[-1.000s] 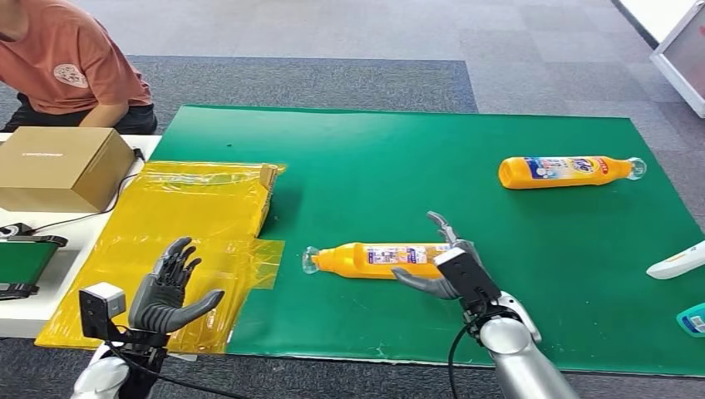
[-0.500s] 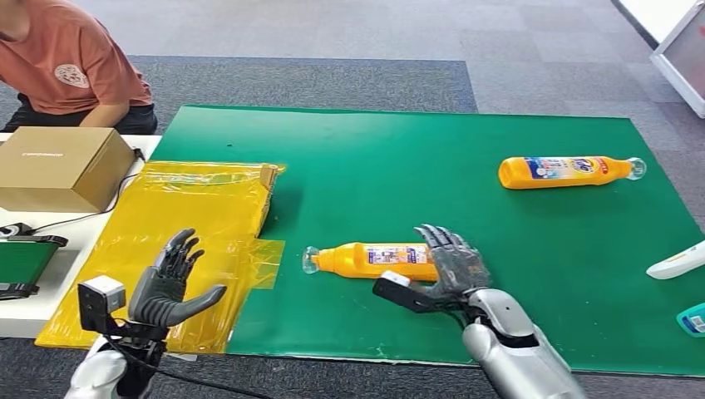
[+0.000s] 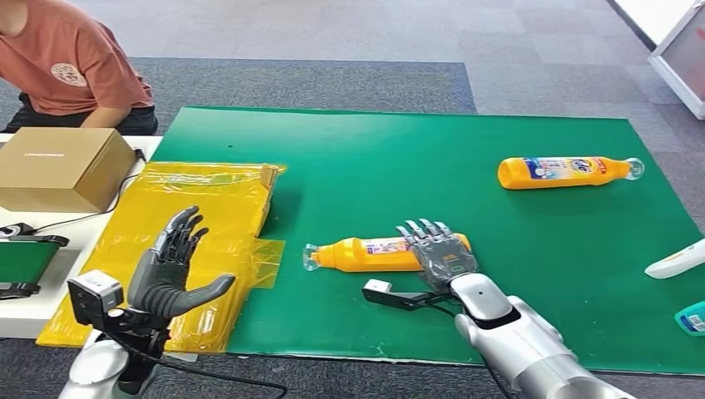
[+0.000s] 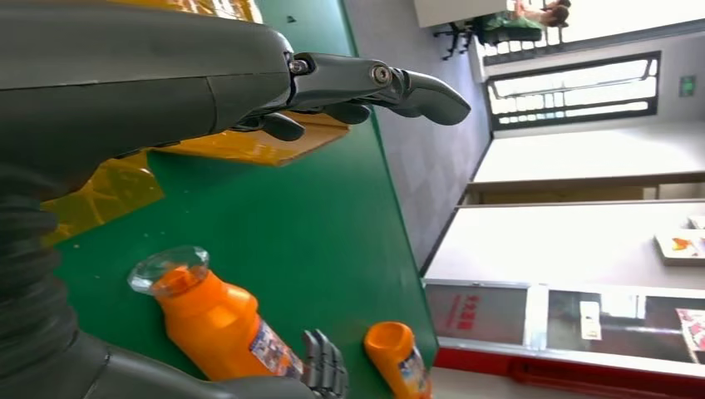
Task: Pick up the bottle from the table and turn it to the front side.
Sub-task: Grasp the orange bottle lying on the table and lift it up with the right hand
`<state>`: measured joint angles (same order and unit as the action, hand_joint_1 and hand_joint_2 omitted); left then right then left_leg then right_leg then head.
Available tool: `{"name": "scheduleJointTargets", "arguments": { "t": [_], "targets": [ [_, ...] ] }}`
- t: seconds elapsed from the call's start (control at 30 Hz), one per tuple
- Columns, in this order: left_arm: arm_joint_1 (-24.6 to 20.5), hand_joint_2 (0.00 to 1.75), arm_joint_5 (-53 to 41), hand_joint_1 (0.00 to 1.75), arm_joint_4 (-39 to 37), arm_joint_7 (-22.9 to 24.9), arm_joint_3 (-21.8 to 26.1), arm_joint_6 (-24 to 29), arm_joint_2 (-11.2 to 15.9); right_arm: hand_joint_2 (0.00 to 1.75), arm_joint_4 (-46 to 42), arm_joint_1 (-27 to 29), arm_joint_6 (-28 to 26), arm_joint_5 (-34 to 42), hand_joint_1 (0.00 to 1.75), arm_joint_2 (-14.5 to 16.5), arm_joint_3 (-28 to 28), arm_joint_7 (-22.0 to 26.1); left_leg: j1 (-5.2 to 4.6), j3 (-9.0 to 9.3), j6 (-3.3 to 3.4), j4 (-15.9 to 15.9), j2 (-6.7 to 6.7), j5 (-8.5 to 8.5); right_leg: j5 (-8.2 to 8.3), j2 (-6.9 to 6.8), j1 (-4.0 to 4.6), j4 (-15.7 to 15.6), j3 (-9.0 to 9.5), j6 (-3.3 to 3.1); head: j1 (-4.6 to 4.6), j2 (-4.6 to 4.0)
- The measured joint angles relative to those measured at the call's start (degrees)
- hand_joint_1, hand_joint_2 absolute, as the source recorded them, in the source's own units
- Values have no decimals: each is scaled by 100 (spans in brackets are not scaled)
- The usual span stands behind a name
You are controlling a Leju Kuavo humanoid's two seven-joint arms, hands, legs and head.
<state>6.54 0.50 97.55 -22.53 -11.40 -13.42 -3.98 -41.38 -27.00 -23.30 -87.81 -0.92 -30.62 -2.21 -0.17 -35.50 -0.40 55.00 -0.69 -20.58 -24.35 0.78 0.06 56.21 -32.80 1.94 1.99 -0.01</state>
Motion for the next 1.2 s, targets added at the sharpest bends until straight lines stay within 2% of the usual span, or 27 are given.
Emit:
{"name": "scheduleJointTargets", "arguments": {
  "t": [0.1, 0.27, 0.5, 0.67, 0.73, 0.93, 1.03, 1.2],
  "targets": [
    [23, 175, 21, 0, 168, -4, -68, -15, 47, 175, 56, -10, -7, 470, 175, 0, -15, 260, 0, 0, 2, 0, -1, 3, 4, 0, 0, 0, 3, 2, -1, 0],
    [132, 175, 22, 0, 366, 17, -96, 1, 92, 175, -399, 232, 272, 1802, 175, 0, 252, 804, -1, -1, 2, 0, 0, 3, 9, 0, -1, 0, 1, 1, -1, -1],
    [266, 175, 78, 0, 537, -61, -92, 7, 121, 175, -1481, 668, 1319, 4052, 175, 4, 858, 1465, -1, -11, 0, 0, -2, 1, 3, -2, 0, 1, -6, -3, 1, -1],
    [285, 175, 303, 0, 572, -143, -74, 246, 118, 175, -2354, 1006, 2180, 6263, 175, 114, 1359, 2042, -1, -16, 0, 0, -2, 1, 2, -2, 0, 1, -10, -2, -1, 0],
    [263, 175, 479, 0, 572, -149, -59, 359, 90, 175, -2752, 1163, 2364, 6859, 175, 199, 1463, 2191, -1, -16, 0, 0, -2, 0, 1, -2, 0, 1, -11, -1, 1, 0],
    [56, 175, 997, 0, 533, -33, -58, 429, -13, 175, -3428, 1479, 2332, 7155, 175, 379, 1411, 2301, -1, -16, -1, 0, -2, -1, -2, -2, 0, 0, -13, -2, -1, 0],
    [-203, 175, 1264, 0, 334, 222, -71, 395, -52, 175, -3478, 1515, 2231, 7157, 175, 483, 1241, 2348, 0, -16, -2, 0, -2, 0, -2, -2, 0, 1, -12, -2, -1, -1],
    [-572, 175, 1700, 0, -203, 516, -294, -129, -61, 175, -3372, 1515, 1861, 6734, 175, 626, 785, 2416, 0, -16, -1, 0, -1, 2, 0, -1, 0, 1, -12, -1, 0, -2]
  ]
}}
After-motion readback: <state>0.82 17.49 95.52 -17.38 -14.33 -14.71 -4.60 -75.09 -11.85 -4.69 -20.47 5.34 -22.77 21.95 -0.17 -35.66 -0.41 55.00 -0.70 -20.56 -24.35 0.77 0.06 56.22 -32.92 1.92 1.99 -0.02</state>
